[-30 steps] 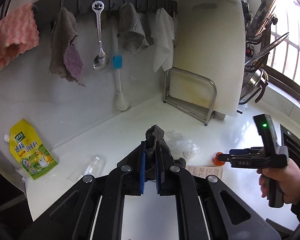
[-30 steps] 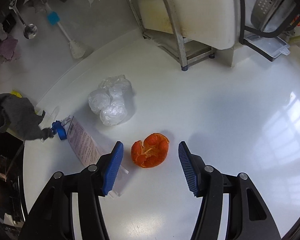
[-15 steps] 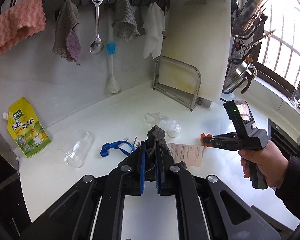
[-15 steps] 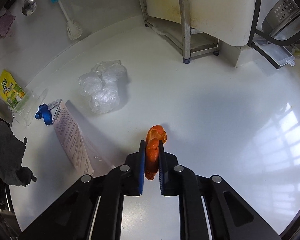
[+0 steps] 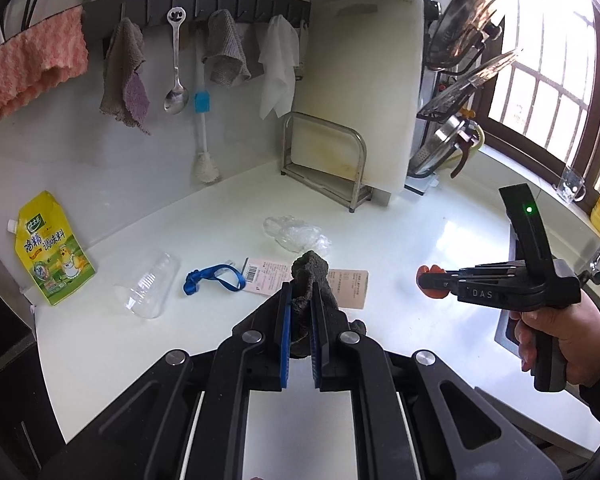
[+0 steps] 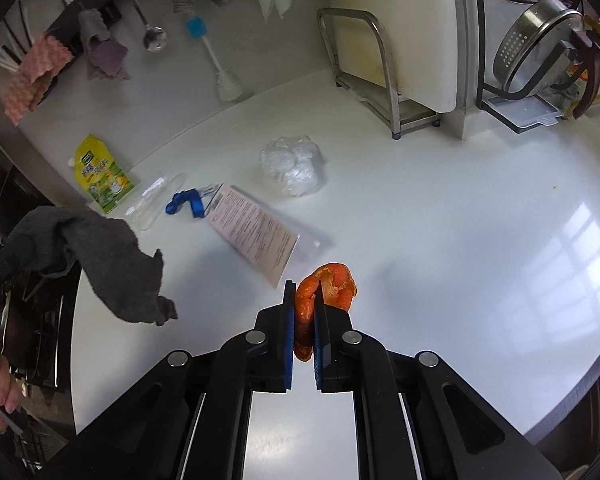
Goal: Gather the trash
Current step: 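Grasp the orange peel with the right tool while the left tool holds the grey cloth, then carry the grey cloth and orange peel over the bin and open both tools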
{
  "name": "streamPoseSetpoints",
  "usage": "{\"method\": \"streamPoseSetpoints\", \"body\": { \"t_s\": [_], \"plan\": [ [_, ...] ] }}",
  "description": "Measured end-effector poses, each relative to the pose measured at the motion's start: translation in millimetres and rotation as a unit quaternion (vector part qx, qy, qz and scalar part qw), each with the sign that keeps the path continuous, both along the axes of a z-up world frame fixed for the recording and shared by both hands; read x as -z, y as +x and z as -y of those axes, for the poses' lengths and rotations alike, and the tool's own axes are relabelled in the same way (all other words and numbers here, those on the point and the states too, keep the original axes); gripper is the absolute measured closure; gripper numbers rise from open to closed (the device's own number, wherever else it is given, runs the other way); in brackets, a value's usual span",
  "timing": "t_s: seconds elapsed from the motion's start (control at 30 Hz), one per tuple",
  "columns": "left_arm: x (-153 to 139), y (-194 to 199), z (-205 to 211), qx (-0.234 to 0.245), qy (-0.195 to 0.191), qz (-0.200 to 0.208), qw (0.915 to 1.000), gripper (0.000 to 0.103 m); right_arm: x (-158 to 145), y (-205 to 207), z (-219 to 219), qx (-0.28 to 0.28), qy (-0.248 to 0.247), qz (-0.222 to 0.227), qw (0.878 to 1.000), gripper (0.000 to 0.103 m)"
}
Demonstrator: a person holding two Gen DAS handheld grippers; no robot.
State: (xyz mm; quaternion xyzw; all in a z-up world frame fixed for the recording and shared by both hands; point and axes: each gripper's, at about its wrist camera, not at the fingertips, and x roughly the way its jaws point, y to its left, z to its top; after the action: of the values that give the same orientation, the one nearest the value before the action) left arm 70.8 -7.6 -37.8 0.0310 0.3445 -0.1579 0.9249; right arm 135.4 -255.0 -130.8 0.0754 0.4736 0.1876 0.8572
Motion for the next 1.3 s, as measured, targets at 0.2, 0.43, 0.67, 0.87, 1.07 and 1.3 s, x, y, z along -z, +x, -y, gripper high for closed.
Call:
{"method": "streamPoseSetpoints", "body": {
  "t_s": [0.2,0.43,0.67,0.87,1.07,1.3],
  "plan": [
    [-1.8,-39.3,16.1,0.031,-0.001,-0.008,0.9995,0.095,-5.5,-76.5,5.6,-0.015,-0.003,0.002,1.000,0.096],
    [3.8,-91.3,46.8,0.085,0.011,-0.019,0.9962,0.095,7.3,-150.3,25.2,-0.008,-0.013,-0.020,1.000,0.096],
    [14.4,-134.8,68.9,0.123,0.010,-0.049,0.9912,0.095,19.6,-222.0,33.1,-0.004,-0.004,-0.045,0.999,0.096],
    [30.9,-155.0,82.9,0.143,0.018,-0.076,0.9866,0.095,31.2,-262.7,35.1,0.002,0.001,-0.063,0.998,0.096],
    [56.9,-171.7,96.2,0.178,0.029,-0.096,0.9789,0.095,47.6,-282.8,40.3,0.009,-0.004,-0.083,0.996,0.096],
    [81.6,-179.2,108.1,0.211,0.044,-0.126,0.9685,0.095,61.7,-293.4,40.5,0.004,-0.010,-0.105,0.994,0.096]
  ]
}}
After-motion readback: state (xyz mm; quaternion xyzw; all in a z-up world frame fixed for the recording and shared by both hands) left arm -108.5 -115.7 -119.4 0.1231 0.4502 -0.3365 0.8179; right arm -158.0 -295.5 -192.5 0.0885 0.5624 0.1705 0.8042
